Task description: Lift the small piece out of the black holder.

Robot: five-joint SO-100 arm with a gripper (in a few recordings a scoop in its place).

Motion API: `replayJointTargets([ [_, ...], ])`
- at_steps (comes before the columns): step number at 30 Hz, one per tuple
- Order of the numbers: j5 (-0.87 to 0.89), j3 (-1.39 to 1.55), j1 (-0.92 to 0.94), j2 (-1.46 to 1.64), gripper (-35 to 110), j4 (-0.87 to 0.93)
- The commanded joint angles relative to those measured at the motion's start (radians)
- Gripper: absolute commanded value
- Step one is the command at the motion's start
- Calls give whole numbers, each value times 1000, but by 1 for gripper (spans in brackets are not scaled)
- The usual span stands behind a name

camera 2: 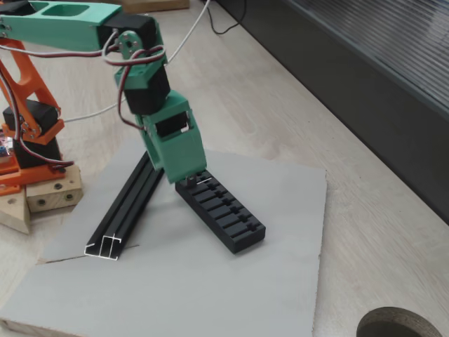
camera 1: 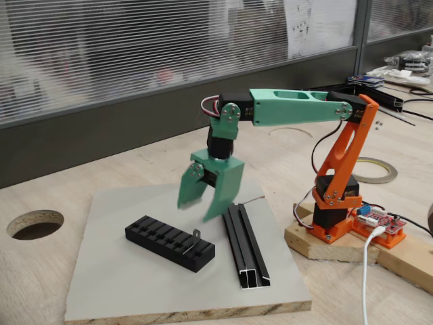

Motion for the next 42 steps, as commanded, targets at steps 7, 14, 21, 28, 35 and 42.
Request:
replayJointTargets([
  [7,160,12,-35,58,41,28],
  [14,160,66,-35,12,41,26],
  [21,160,77,-44,11,41,20],
  [28,160,97,-44,-35,41,-75],
  [35,160,95,-35,-75,41,-77],
  [42,161,94,-34,-75,41,-78],
])
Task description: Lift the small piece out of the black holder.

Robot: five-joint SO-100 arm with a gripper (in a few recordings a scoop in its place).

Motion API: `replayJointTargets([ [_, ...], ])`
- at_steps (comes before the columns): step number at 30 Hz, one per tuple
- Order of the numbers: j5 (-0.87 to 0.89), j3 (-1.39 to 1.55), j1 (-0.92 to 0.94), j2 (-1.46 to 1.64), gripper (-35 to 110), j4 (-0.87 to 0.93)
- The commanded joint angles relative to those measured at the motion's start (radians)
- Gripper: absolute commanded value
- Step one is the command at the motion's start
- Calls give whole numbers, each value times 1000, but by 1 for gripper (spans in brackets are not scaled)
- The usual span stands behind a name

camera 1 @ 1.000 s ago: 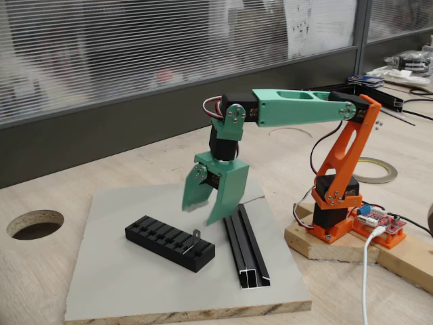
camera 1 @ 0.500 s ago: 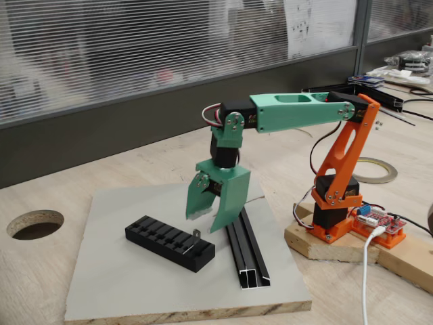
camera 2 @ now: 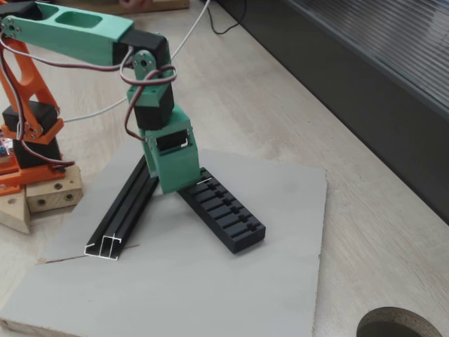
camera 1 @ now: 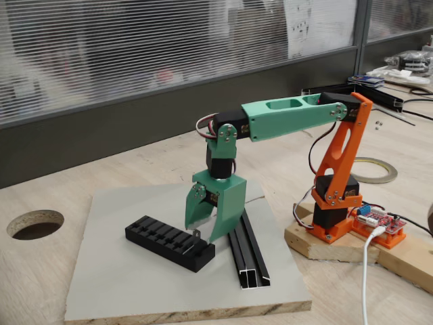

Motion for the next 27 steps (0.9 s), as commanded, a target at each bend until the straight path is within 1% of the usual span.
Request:
replayJointTargets([
  [1,26,2,-8,2,41,-3],
  [9,26,0,-9,-15,41,-6],
  [16,26,5,-8,-15,41,-117],
  [27,26,15,-6,-9,41,-112],
])
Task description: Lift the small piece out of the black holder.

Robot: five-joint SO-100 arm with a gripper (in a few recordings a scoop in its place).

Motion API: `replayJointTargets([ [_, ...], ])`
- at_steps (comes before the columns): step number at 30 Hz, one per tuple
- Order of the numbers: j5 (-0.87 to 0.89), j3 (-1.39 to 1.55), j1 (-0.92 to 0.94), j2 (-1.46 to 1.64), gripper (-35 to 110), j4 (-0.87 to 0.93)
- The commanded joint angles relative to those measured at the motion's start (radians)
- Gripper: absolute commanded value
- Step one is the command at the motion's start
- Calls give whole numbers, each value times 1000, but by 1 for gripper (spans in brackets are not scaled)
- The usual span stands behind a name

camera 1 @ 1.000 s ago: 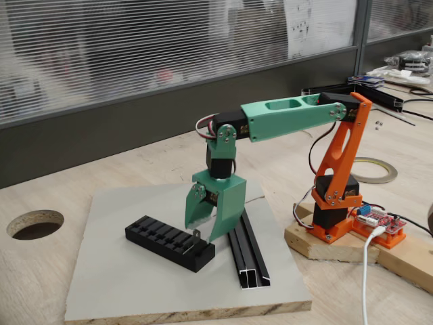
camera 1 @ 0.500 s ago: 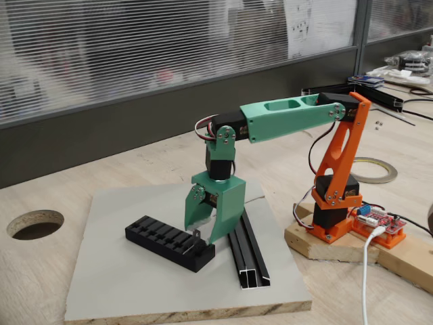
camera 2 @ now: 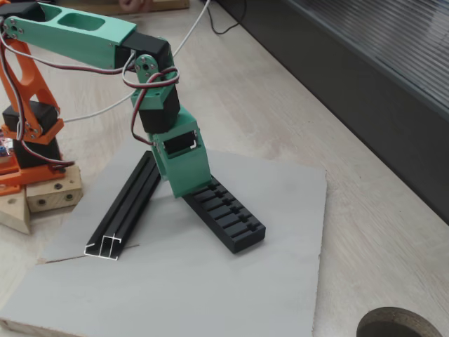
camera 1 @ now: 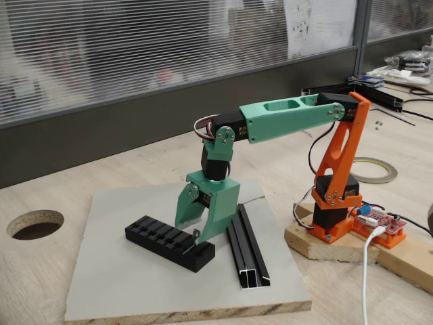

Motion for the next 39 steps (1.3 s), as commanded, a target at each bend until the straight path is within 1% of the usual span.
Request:
replayJointTargets([
  [1,26,15,-6,9,41,-8],
  [15,28,17,-6,12,41,-2],
  [20,26,15,-6,15,41,86],
  [39,26,3,-5,6,41,80],
])
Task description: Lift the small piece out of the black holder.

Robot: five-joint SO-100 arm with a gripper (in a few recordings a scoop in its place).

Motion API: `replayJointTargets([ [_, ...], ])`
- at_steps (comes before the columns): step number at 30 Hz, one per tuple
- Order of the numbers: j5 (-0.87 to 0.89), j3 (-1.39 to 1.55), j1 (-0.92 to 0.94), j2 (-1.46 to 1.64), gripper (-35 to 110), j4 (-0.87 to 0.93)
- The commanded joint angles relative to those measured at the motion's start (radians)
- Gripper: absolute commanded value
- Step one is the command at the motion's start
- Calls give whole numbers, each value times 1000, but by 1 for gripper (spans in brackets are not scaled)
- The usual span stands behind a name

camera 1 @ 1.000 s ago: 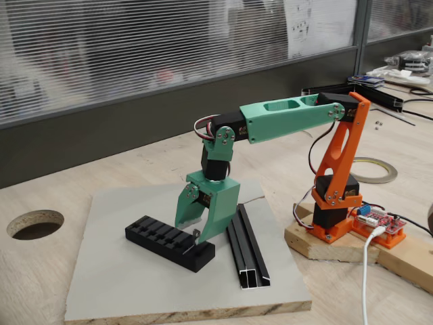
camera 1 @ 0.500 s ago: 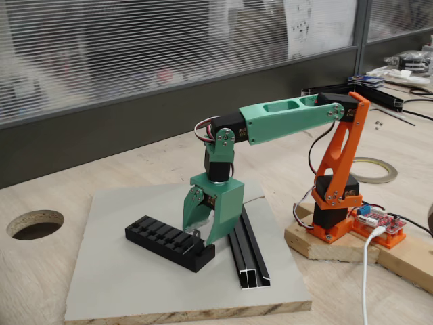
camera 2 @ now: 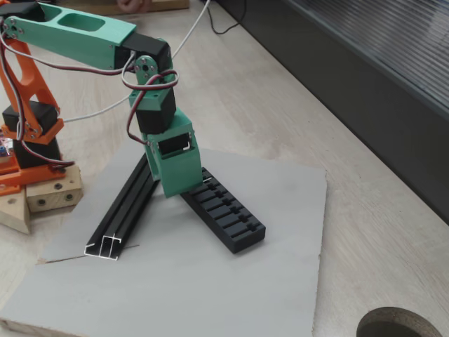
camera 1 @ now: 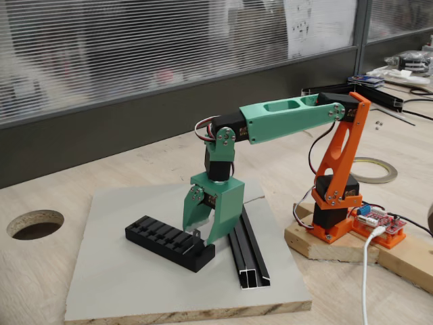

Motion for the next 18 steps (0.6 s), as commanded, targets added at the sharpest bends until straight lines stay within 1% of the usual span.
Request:
replayJointTargets([
  [1,26,-9,-5,6,41,18],
  [13,23,0,-6,6,40,18],
  [18,23,0,-6,6,32,18],
])
